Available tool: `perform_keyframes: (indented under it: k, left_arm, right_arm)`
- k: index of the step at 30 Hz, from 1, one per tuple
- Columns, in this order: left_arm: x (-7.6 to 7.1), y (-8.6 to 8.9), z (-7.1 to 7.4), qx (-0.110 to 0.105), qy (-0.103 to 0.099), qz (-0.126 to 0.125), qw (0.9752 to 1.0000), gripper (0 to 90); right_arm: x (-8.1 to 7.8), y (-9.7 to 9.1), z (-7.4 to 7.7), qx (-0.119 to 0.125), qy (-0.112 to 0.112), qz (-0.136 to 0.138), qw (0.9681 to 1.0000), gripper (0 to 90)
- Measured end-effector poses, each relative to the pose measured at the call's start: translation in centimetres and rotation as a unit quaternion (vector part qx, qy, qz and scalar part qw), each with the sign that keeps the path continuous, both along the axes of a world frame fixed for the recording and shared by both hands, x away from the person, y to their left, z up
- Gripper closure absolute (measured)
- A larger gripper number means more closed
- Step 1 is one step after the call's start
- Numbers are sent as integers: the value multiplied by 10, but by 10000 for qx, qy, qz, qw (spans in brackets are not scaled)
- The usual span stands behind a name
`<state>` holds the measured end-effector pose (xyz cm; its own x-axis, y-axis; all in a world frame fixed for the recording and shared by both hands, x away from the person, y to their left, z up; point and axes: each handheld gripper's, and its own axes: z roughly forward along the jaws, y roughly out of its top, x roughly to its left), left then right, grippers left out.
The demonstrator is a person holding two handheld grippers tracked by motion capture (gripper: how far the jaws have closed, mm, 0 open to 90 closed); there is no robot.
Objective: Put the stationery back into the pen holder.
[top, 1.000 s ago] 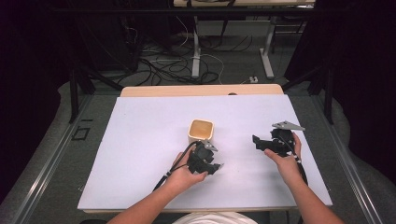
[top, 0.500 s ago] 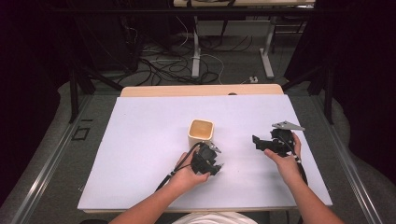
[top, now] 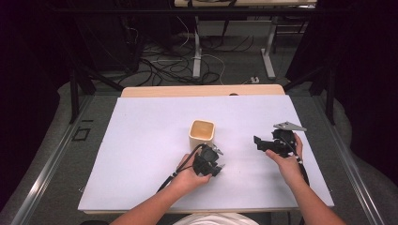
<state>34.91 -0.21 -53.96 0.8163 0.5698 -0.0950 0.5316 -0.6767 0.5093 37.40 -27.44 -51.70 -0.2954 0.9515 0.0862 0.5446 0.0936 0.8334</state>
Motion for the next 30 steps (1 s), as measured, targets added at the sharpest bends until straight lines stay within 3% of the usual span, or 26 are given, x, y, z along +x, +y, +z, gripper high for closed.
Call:
perform_keyframes:
  k: [5,13,23,30]
  left_arm:
    - [0,0,1,32,90,42,9999,776]
    - [3,2,3,16,228,77,9997,795]
    - [3,7,16,-456,361,151,9982,799]
    - [-1,8,29,-663,220,72,9975,800]
  right_arm:
    - [0,0,0,0,10,-3,10000,100]
    - [0,-1,0,-3,-2,10,10000,100]
    - [2,0,-3,37,55,8,10000,100]
    - [2,-1,-1,6,2,2,10000,100]
